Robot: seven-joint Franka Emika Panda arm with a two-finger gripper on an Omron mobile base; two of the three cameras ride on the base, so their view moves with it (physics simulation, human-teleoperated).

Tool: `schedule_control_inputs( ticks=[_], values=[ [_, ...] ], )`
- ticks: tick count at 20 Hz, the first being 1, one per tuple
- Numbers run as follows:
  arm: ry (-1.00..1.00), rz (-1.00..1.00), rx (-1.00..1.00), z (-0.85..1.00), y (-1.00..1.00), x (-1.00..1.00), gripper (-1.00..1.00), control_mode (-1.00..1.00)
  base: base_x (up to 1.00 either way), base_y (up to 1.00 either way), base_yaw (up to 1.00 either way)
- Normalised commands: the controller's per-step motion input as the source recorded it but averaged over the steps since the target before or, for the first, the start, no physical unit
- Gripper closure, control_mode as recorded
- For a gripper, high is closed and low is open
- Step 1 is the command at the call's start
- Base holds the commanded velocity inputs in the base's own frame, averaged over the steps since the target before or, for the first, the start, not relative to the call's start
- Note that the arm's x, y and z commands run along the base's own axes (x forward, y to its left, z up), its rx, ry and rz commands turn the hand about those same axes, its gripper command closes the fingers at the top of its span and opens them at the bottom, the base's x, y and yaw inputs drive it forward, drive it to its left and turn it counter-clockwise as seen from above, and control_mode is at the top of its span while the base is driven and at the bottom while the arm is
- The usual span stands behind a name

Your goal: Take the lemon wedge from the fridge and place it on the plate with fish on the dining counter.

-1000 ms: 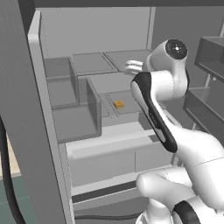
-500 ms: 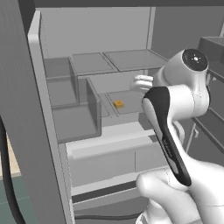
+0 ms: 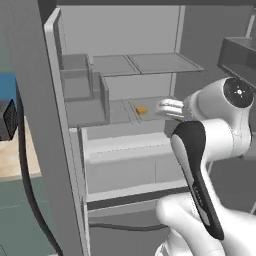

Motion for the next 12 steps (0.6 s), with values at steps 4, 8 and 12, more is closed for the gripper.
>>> schedule_control_inputs(
  ticks=[4,8,12],
  values=[
    [0.00,0.00,0.00,0.00,0.00,0.00,1.00,1.00,-1.00,-0.11,0.42],
    [0.00,0.00,0.00,0.00,0.00,0.00,1.00,1.00,-1.00,-0.16,0.46],
    [0.00,0.00,0.00,0.00,0.00,0.00,1.00,1.00,-1.00,-0.10,0.53]
  ],
)
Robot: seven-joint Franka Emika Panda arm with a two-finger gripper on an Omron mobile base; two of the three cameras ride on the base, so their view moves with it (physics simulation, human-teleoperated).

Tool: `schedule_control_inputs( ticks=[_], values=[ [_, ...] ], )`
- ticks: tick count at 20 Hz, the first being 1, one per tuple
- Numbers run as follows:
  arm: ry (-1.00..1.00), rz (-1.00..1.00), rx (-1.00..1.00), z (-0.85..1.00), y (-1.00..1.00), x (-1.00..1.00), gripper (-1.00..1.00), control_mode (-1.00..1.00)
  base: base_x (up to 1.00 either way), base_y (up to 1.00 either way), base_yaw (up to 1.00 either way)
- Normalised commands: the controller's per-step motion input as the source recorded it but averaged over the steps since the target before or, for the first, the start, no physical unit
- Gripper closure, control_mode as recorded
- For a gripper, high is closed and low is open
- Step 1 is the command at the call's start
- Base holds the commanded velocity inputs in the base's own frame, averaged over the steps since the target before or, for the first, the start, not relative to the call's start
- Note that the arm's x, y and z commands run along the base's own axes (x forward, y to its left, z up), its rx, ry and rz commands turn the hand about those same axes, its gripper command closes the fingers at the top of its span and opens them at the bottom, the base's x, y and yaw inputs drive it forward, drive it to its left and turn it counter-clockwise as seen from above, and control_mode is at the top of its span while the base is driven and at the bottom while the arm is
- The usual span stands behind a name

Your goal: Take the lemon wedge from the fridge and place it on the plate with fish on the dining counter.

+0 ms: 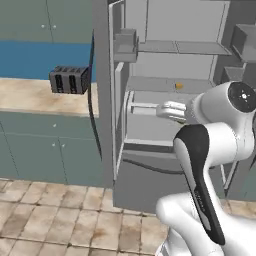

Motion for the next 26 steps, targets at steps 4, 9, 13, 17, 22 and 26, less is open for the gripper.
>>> schedule_control_inputs(
  ticks=[4,9,13,17,22,26],
  values=[
    [0.00,0.00,0.00,0.00,0.00,0.00,1.00,1.00,-0.81,-0.11,0.68],
    [0.00,0.00,0.00,0.00,0.00,0.00,1.00,1.00,-0.22,-0.01,0.92],
    [0.00,0.00,0.00,0.00,0.00,0.00,1.00,1.00,-0.11,0.00,0.97],
    [0.00,0.00,0.00,0.00,0.00,0.00,1.00,1.00,-0.11,0.00,0.98],
    [0.00,0.00,0.00,0.00,0.00,0.00,1.00,1.00,-0.11,0.00,0.98],
    [0.00,0.00,0.00,0.00,0.00,0.00,1.00,1.00,-0.11,0.00,0.98]
  ],
)
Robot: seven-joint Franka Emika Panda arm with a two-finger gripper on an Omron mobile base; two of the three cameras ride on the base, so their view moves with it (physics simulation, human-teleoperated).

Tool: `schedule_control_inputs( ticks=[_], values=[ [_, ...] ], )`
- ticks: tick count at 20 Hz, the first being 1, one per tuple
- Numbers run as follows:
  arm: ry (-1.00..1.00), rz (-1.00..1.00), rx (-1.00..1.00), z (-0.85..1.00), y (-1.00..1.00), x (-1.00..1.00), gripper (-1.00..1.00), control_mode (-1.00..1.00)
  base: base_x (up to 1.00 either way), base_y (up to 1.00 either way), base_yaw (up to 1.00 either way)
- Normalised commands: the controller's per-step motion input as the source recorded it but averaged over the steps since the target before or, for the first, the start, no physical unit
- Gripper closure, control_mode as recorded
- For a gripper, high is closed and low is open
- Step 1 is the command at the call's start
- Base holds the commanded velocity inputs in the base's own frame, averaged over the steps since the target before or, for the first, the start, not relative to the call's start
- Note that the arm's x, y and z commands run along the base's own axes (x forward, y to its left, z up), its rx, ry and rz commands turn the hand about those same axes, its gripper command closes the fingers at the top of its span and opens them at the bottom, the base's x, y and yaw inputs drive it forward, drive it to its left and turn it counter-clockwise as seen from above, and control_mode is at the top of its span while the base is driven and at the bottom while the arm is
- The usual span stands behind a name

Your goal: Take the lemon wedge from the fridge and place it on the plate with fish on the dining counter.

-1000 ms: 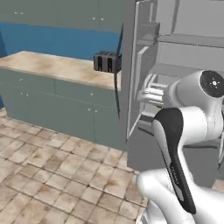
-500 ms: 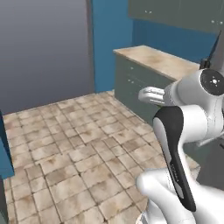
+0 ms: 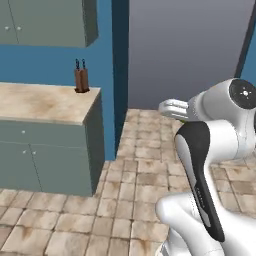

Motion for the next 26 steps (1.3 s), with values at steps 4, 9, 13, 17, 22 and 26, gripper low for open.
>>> schedule_control_inputs(
  ticks=[4,9,13,17,22,26],
  values=[
    [0.00,0.00,0.00,0.00,0.00,0.00,1.00,1.00,-0.11,0.00,0.97],
    [0.00,0.00,0.00,0.00,0.00,0.00,1.00,1.00,-0.11,0.00,0.97],
    [0.00,0.00,0.00,0.00,0.00,0.00,1.00,1.00,-0.11,0.00,0.98],
    [0.00,0.00,0.00,0.00,0.00,0.00,1.00,1.00,-0.46,0.22,0.84],
    [0.00,0.00,0.00,0.00,0.00,0.00,1.00,1.00,-0.92,1.00,0.30],
    [0.00,0.00,0.00,0.00,0.00,0.00,1.00,1.00,-0.45,1.00,0.12]
  ],
)
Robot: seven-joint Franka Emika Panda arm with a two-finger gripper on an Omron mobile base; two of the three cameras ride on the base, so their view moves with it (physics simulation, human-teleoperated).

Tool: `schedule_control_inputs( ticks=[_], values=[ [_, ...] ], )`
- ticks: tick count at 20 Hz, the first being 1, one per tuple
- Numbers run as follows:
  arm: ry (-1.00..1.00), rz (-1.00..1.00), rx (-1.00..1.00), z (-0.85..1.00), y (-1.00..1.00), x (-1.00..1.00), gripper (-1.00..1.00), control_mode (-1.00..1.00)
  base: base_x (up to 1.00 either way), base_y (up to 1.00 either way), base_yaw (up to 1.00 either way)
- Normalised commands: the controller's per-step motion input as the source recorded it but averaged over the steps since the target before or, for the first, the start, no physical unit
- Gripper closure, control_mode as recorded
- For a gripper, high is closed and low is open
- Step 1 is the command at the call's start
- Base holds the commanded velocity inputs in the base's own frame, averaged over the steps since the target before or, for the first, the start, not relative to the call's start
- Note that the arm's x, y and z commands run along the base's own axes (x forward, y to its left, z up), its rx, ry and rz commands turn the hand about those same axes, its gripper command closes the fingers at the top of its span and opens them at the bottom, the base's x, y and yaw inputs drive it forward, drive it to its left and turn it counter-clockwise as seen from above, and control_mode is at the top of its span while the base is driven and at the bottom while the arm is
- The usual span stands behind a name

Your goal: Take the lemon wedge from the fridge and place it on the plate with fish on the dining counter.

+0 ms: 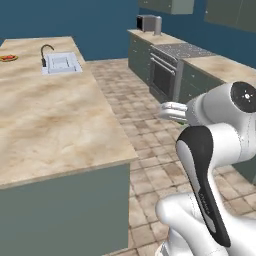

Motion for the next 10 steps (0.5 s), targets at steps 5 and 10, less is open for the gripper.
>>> schedule_control_inputs(
  ticks=[5,10],
  values=[
    [0.00,0.00,0.00,0.00,0.00,0.00,1.00,1.00,-0.26,1.00,0.07],
    [0.00,0.00,0.00,0.00,0.00,0.00,1.00,1.00,-0.03,1.00,0.00]
  ],
)
